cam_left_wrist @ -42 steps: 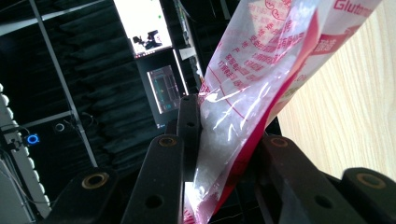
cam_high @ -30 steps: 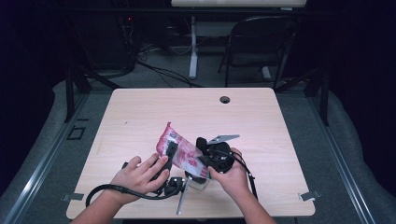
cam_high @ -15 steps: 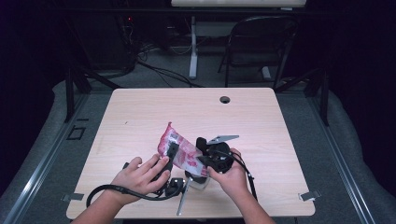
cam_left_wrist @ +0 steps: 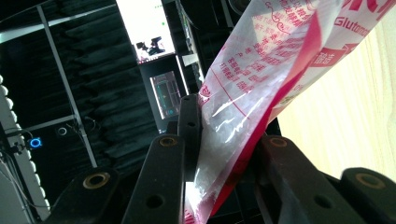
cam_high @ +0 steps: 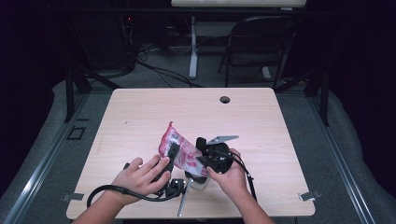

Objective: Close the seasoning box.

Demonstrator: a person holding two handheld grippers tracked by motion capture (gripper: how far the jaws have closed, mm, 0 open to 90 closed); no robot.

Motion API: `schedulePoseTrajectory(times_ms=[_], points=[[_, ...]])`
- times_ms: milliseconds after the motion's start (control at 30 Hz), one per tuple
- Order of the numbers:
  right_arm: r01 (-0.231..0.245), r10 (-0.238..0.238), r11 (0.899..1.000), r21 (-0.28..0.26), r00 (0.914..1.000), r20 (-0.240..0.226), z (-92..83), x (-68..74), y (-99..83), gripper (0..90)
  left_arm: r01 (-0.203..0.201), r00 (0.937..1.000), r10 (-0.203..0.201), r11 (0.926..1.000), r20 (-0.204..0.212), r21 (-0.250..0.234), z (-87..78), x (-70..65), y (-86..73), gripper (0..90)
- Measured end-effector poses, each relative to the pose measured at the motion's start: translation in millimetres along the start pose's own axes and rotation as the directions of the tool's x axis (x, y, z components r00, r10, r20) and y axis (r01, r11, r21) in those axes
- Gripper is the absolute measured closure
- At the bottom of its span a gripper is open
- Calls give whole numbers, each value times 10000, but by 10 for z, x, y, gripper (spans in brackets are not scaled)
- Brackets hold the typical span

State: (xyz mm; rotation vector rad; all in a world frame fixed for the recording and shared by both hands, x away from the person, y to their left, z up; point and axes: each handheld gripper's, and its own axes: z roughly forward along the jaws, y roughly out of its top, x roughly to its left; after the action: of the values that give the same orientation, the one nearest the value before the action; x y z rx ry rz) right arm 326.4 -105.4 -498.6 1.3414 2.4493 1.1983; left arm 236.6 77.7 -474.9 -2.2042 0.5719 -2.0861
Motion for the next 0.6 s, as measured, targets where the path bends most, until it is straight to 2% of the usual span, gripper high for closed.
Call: schedulePoseTrajectory(times_ms=[600], points=[[-22, 22, 10000, 3, 10000, -40, 11, 9, 1, 900, 89, 9999, -90, 9998, -63, -157, -16, 6, 8, 779]])
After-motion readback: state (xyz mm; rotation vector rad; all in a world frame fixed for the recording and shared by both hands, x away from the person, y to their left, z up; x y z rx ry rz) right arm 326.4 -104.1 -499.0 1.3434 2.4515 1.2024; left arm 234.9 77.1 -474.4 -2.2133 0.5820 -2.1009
